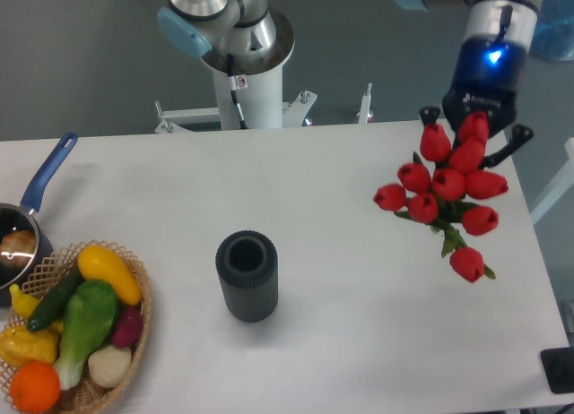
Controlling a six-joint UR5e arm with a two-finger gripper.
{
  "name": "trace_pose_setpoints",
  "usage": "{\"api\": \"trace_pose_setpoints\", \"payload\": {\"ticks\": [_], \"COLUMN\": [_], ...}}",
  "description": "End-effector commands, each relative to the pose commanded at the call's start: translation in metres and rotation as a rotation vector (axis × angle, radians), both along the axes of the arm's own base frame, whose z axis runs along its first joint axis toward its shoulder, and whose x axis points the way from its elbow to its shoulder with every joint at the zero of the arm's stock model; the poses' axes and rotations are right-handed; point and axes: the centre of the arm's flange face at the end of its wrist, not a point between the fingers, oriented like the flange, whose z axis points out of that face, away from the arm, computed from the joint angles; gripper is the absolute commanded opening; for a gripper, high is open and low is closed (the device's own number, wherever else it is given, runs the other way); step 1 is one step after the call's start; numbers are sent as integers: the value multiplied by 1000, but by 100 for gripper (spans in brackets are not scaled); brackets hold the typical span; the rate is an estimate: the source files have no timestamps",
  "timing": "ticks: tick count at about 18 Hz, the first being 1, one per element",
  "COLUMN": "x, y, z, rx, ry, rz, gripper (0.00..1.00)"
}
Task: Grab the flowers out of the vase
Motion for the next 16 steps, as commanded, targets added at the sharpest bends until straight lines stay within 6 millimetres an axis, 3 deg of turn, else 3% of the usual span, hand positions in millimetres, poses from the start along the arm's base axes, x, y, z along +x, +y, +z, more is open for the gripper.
{"api": "trace_pose_setpoints", "payload": {"ticks": [1, 5, 8, 14, 16], "x": [4, 4, 21, 12, 18], "y": [10, 61, 100, 104, 118], "z": [-7, -80, -113, -127, -132], "rx": [-57, -348, -528, -671, -730], "ry": [7, 12, 73, 137, 155], "rz": [1, 5, -47, -95, -130], "gripper": [0, 0, 0, 0, 0]}}
